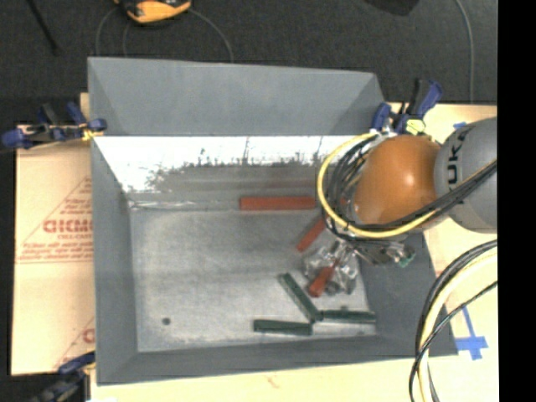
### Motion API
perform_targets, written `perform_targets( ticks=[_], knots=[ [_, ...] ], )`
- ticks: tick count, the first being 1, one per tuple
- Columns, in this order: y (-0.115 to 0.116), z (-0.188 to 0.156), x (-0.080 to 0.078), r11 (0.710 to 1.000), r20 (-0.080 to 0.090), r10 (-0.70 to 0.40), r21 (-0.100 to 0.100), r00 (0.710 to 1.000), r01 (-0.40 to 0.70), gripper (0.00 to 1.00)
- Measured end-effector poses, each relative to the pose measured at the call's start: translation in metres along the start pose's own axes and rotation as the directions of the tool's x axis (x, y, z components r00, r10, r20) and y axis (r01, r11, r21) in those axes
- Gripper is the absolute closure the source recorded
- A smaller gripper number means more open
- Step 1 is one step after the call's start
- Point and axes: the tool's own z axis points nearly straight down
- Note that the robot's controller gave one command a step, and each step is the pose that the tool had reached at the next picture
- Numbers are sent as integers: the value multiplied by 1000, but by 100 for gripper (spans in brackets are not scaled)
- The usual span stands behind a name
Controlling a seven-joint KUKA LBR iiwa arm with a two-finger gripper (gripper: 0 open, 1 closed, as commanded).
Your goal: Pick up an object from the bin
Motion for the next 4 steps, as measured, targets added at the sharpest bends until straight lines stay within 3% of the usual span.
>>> perform_targets(
  ticks=[1,2,3,4],
  knots=[
    [-56,-64,-34,1000,1,1,-1,1000,-1,100],
    [-56,-64,-34,1000,2,2,-2,1000,-2,100],
    [-57,-110,-46,1000,-4,-8,-4,1000,8,100],
    [-73,-109,-51,1000,14,-4,16,1000,3,100]
  ],
)
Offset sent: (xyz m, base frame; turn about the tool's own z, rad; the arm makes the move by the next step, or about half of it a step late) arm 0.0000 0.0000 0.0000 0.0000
